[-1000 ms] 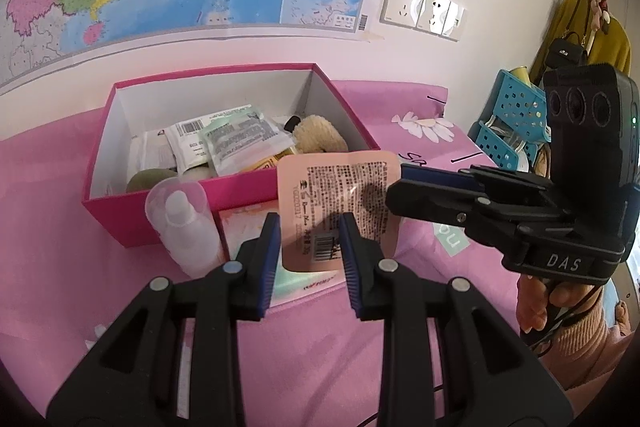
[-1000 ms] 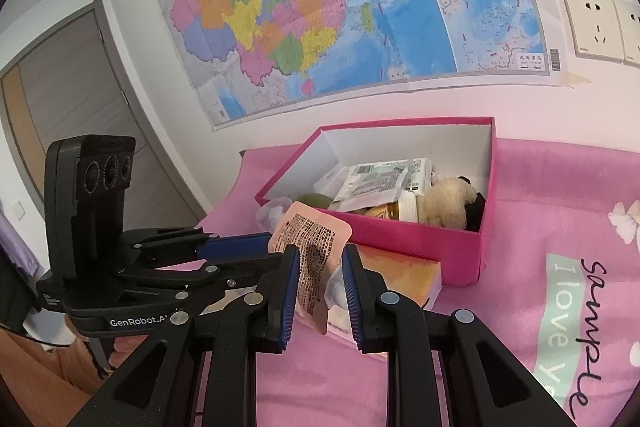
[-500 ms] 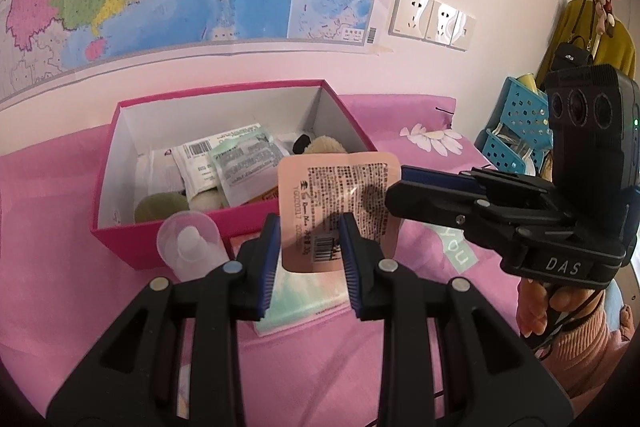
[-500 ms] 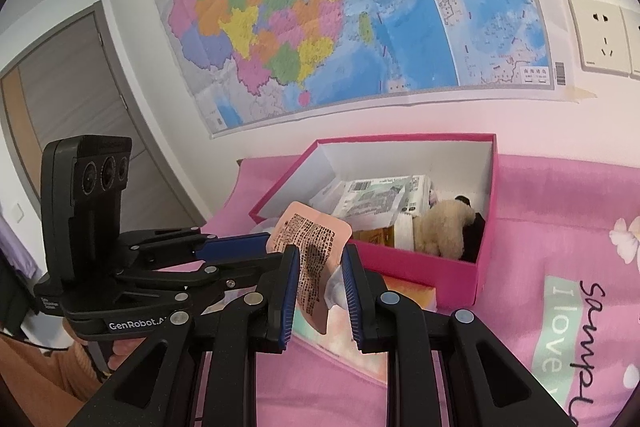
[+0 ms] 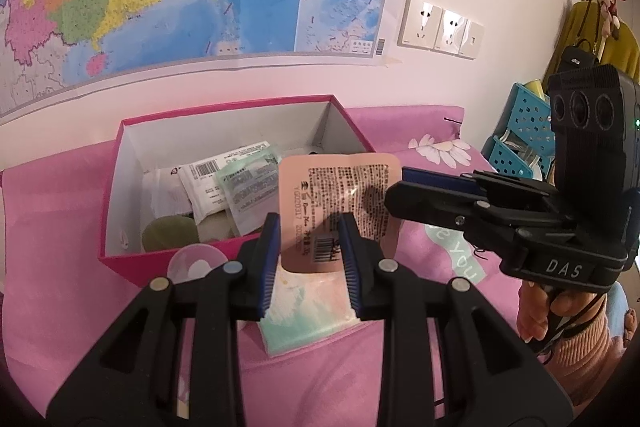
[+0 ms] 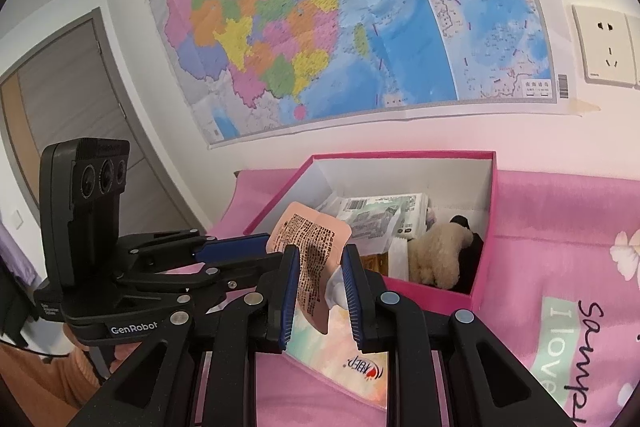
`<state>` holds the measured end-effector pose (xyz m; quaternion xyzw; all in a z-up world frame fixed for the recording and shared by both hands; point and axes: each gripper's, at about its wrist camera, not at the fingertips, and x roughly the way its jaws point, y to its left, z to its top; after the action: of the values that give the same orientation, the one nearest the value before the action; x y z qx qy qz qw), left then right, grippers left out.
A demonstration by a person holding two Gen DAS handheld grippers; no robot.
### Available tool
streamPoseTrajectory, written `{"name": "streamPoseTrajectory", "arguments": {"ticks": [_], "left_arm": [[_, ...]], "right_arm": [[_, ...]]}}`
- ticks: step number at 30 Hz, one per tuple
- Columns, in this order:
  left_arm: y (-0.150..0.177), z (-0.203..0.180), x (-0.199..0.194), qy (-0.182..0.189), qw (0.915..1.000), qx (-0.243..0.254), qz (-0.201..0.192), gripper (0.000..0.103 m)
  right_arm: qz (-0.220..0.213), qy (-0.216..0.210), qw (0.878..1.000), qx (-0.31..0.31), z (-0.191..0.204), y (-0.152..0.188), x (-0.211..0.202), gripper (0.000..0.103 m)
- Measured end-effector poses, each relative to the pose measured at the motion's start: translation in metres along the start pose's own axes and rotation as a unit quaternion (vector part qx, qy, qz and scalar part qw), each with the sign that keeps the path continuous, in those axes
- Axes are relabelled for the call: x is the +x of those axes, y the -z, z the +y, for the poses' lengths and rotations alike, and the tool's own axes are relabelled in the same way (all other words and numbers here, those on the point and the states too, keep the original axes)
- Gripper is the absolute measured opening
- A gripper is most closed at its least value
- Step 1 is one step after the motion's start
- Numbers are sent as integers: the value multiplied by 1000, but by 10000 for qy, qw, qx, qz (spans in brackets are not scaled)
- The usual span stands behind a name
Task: Organize soft objects
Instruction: 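Carry the peach sachet up and over the pink box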
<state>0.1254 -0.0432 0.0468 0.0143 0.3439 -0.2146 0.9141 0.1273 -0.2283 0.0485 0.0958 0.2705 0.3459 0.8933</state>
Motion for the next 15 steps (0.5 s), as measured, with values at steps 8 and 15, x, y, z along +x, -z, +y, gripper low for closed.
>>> {"name": "streamPoseTrajectory", "arguments": {"ticks": [8,15], "left_arm": [[-6,3,4,-74,10000,16,-33,31],[-13,6,8,-131,9999,-11,-47,31]], "right_arm": [[-24,2,10000,20,-6,-8,7,22],[-46,26,10000,18,-8,-14,11,22]]}}
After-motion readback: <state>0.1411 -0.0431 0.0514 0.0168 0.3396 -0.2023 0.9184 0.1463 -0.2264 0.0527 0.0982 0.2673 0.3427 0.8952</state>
